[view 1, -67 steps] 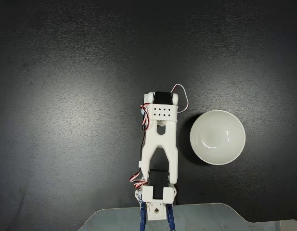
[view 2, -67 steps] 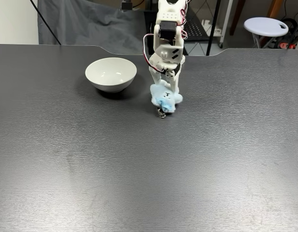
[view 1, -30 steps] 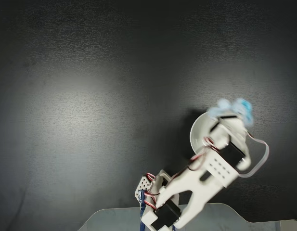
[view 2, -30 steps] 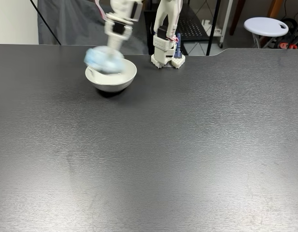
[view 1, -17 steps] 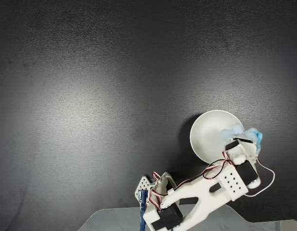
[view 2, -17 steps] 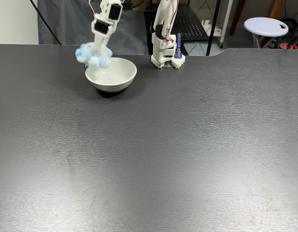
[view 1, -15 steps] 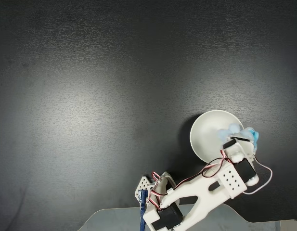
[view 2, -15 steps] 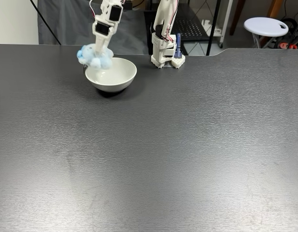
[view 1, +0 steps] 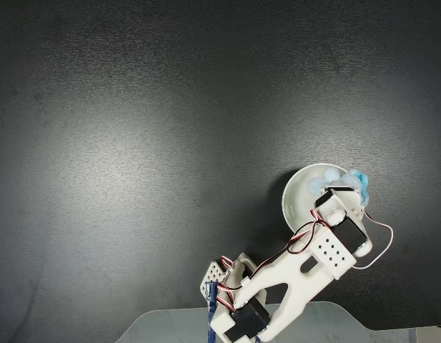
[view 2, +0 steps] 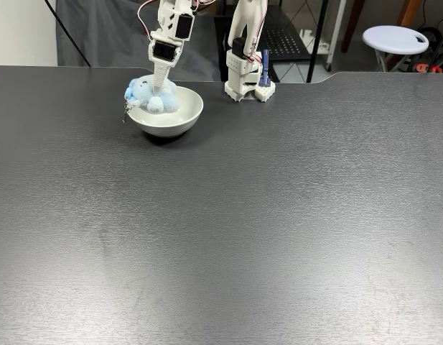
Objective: Grasp a skyblue doll and put it in the white bowl.
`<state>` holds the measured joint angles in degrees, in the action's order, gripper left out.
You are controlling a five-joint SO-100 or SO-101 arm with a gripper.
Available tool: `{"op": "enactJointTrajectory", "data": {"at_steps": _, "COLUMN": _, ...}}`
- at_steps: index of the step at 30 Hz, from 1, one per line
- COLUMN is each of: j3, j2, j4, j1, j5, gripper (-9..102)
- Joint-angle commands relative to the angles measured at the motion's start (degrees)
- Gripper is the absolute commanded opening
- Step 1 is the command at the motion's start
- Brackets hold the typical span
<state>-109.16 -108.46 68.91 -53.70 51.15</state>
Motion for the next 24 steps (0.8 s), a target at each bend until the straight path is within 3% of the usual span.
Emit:
{"op": "enactJointTrajectory", "data": {"at_steps": 1, "j3": 0.53, "j2": -3.96, "j4": 1.58, "j1": 0.97, "j5": -0.44, "gripper": -1}}
{"op": "enactJointTrajectory", "data": {"at_steps": 24, "j3": -6.15, "j2": -4.13, "j4": 4.57, "j1": 0.44, "j5": -0.35, "gripper": 1}}
